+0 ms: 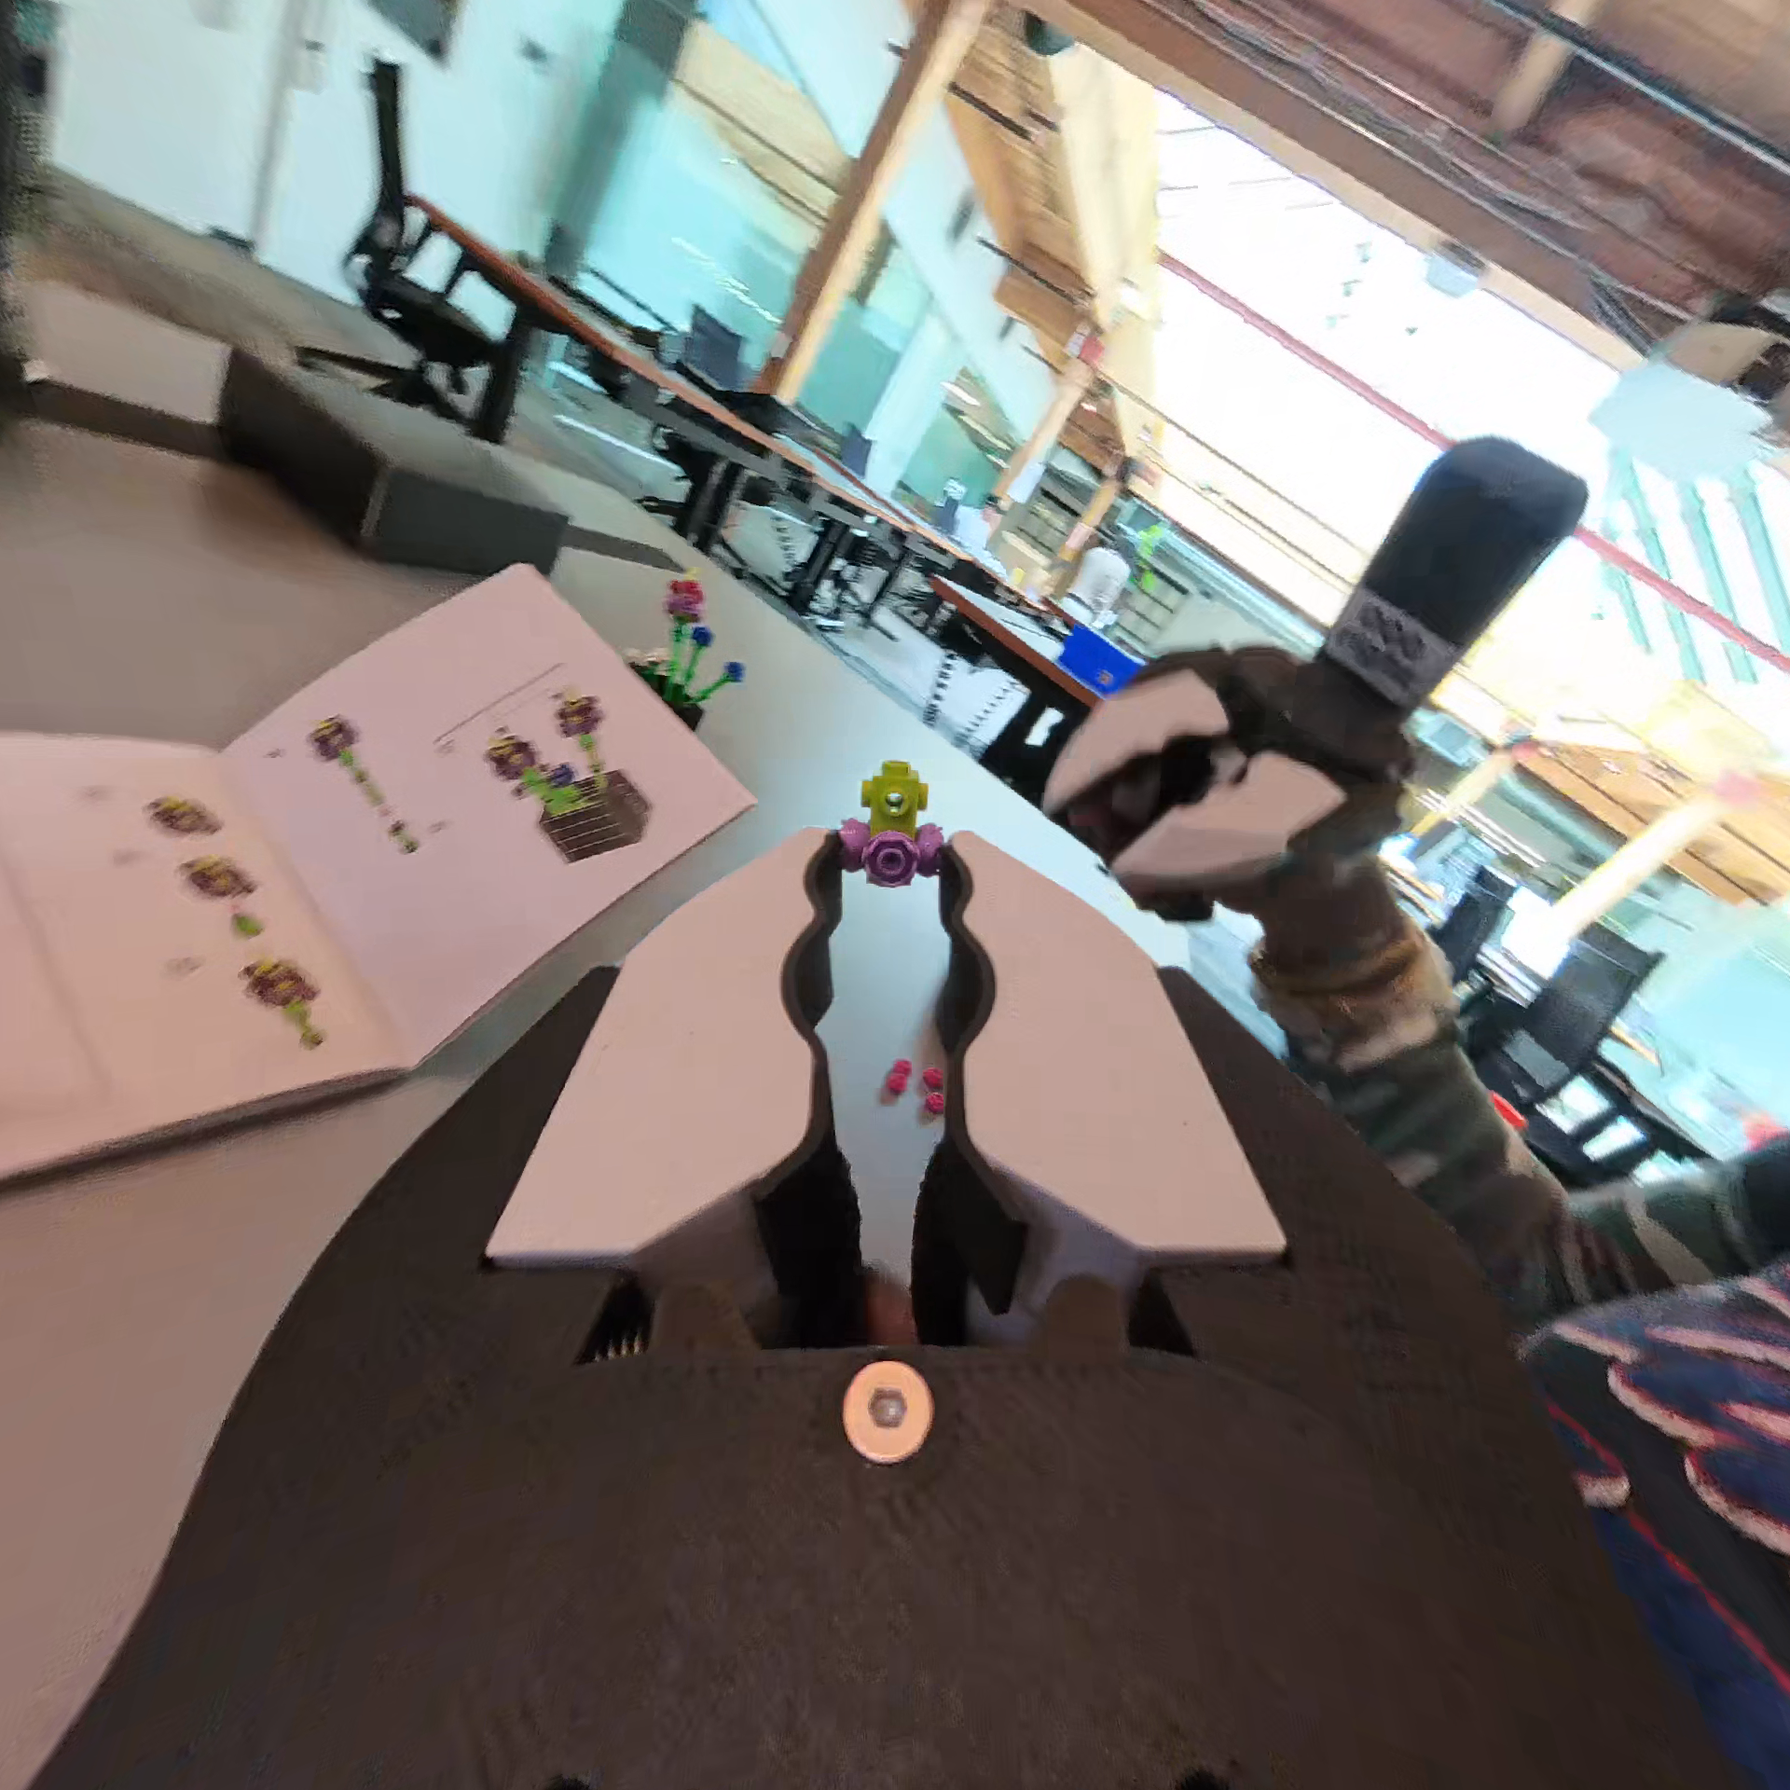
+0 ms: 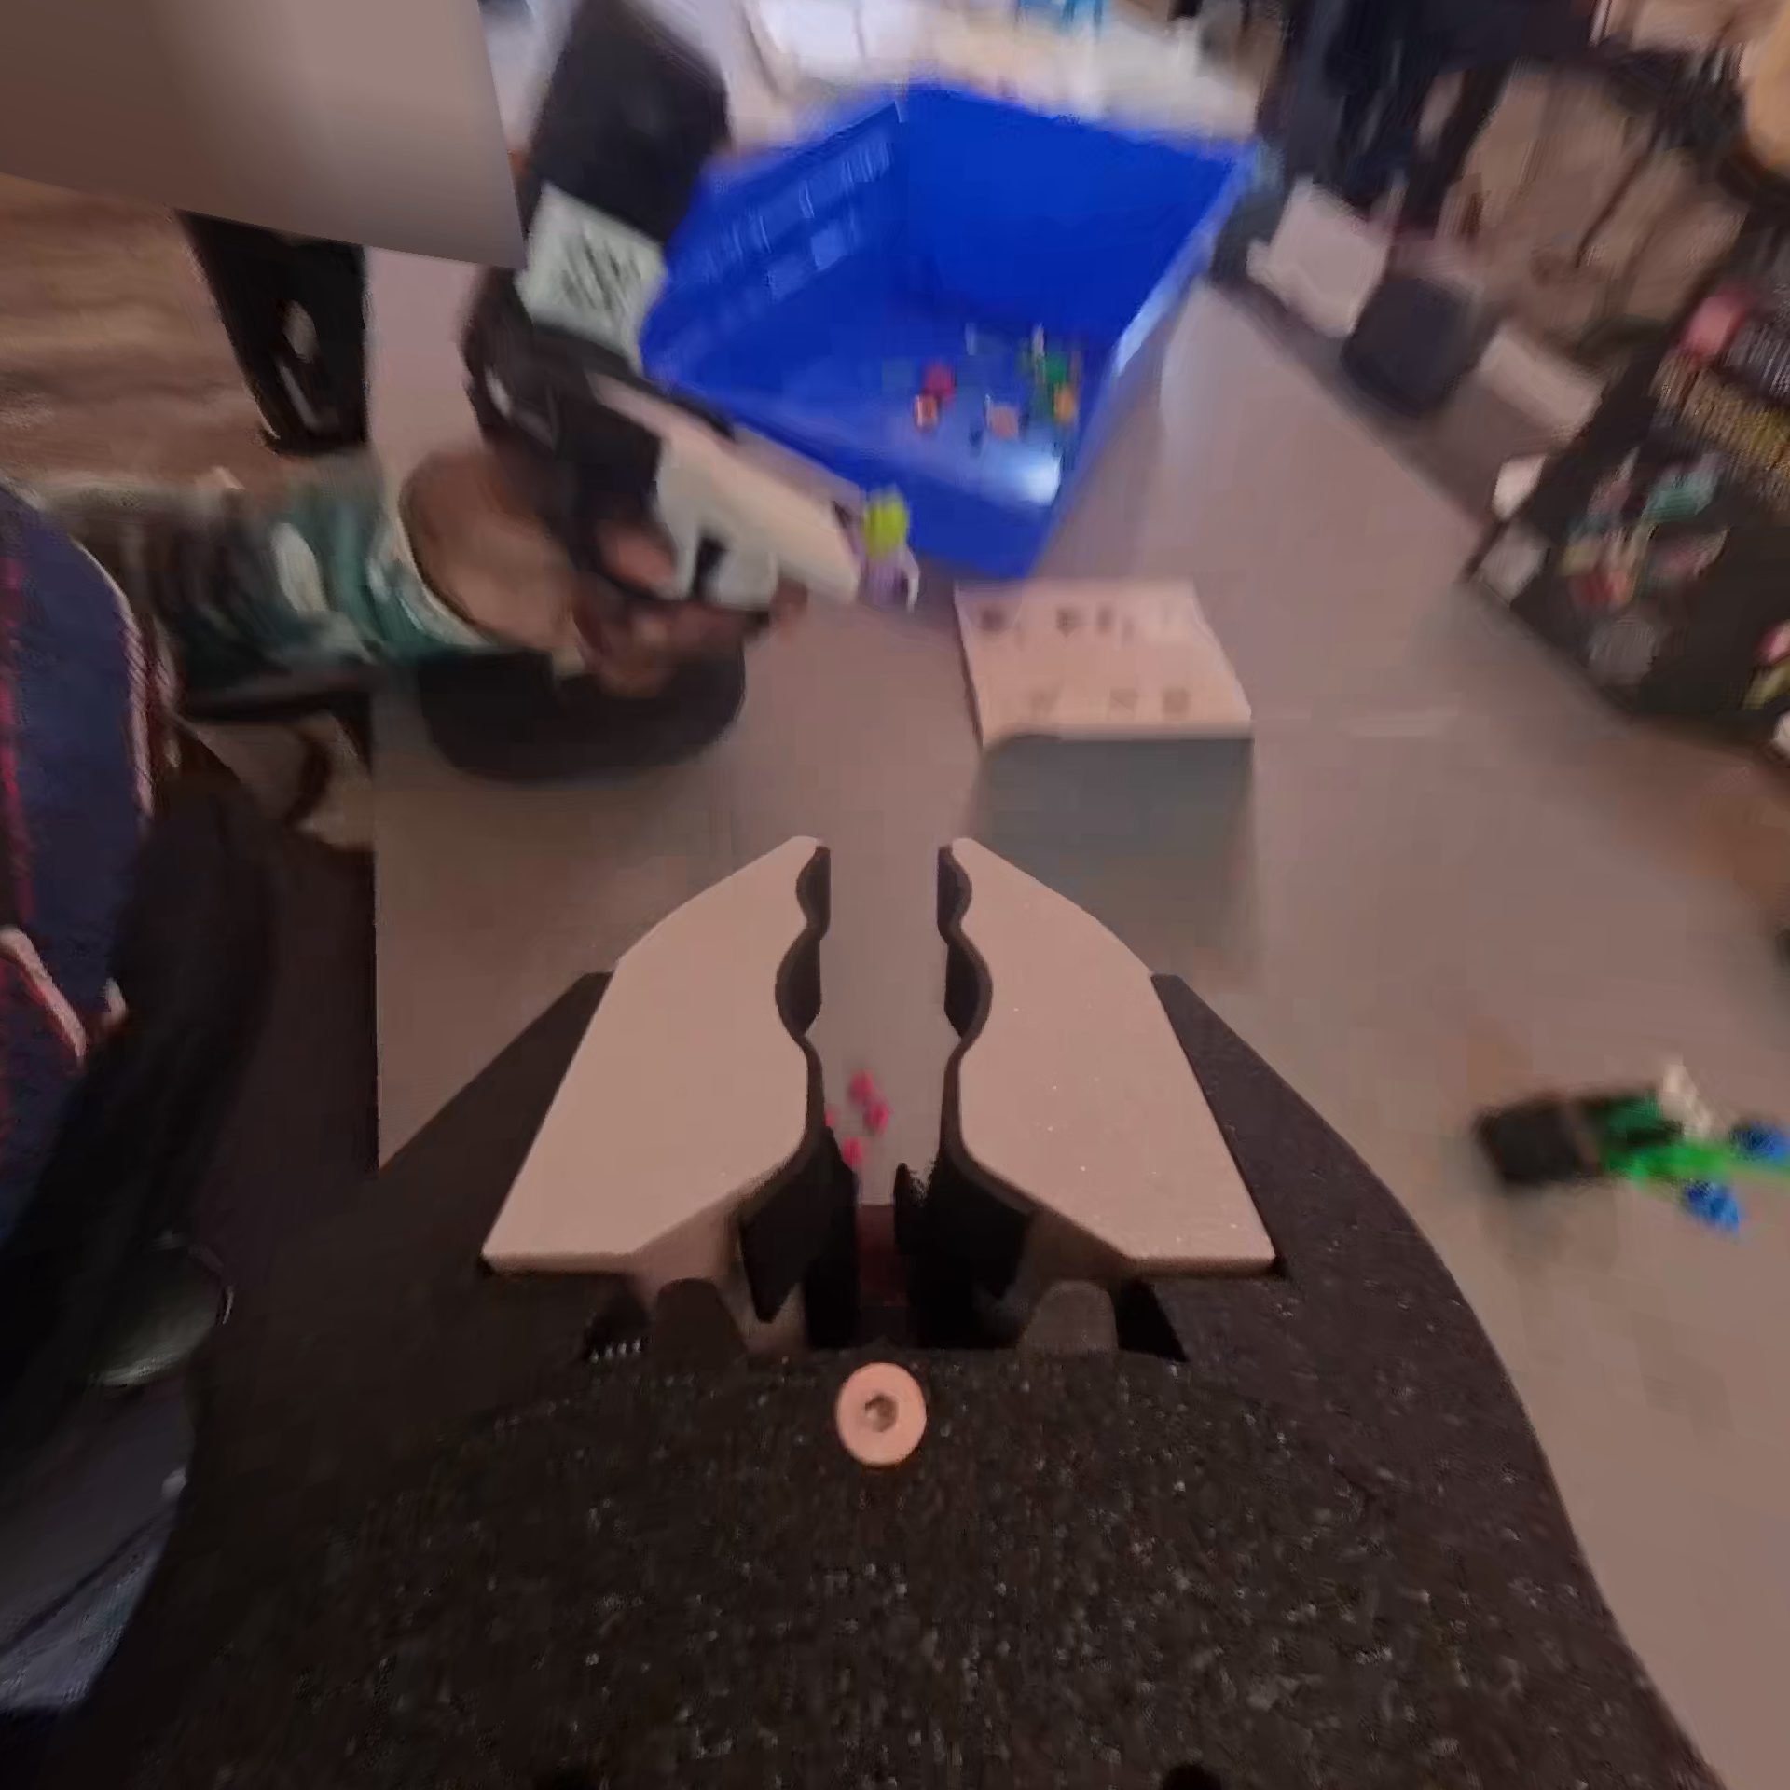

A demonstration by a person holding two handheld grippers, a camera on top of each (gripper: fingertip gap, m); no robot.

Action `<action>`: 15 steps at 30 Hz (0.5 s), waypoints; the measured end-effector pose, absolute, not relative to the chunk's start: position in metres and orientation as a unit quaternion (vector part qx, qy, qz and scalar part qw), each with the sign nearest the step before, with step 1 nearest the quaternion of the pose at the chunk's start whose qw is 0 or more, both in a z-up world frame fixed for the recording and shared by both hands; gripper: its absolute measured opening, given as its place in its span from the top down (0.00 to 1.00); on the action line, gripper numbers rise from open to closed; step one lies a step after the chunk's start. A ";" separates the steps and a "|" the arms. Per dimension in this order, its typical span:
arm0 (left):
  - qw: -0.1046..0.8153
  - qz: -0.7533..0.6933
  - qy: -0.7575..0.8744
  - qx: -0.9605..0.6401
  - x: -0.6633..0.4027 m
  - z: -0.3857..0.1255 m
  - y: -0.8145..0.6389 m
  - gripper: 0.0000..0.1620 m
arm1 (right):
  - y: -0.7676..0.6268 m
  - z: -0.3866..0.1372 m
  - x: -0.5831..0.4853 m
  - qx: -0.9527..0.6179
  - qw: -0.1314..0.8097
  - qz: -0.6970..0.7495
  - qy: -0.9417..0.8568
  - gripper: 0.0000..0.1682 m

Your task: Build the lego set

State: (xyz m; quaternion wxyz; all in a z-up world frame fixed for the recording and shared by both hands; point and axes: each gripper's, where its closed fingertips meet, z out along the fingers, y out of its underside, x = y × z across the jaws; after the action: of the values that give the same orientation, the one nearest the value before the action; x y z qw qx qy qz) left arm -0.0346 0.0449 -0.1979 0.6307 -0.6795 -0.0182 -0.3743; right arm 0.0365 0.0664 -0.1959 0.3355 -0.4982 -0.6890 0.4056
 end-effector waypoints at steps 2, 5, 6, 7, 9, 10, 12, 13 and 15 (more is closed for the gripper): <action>0.619 -0.354 -0.045 -0.699 -0.040 -0.205 0.049 0.88 | 0.064 -0.231 0.052 -0.538 0.281 0.364 -0.706 0.93; 0.580 -0.360 -0.052 -0.729 -0.031 -0.216 0.049 0.88 | 0.067 -0.277 0.072 -0.576 0.213 0.284 -0.737 0.93; 0.569 -0.367 -0.052 -0.734 -0.026 -0.220 0.048 0.88 | 0.070 -0.286 0.076 -0.578 0.204 0.259 -0.746 0.93; 0.559 -0.374 -0.052 -0.738 -0.021 -0.222 0.046 0.88 | 0.071 -0.292 0.079 -0.575 0.196 0.245 -0.756 0.93; 0.541 -0.388 -0.050 -0.744 -0.013 -0.225 0.041 0.88 | 0.070 -0.299 0.080 -0.565 0.181 0.236 -0.770 0.93; 0.534 -0.393 -0.048 -0.747 -0.010 -0.227 0.039 0.88 | 0.070 -0.301 0.079 -0.557 0.177 0.231 -0.778 0.93; 0.522 -0.399 -0.046 -0.752 -0.006 -0.230 0.036 0.88 | 0.071 -0.304 0.078 -0.541 0.171 0.220 -0.794 0.93; 0.516 -0.402 -0.046 -0.755 -0.005 -0.231 0.035 0.88 | 0.071 -0.305 0.077 -0.535 0.166 0.216 -0.800 0.93; 0.505 -0.409 -0.047 -0.758 -0.003 -0.233 0.033 0.88 | 0.072 -0.307 0.076 -0.526 0.157 0.207 -0.810 0.93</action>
State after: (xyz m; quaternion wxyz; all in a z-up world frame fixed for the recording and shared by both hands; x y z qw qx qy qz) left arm -0.0034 0.0331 -0.2333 0.5054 -0.7584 -0.0473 -0.4088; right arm 0.0760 0.0724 -0.3070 0.1572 -0.5263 -0.8095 0.2074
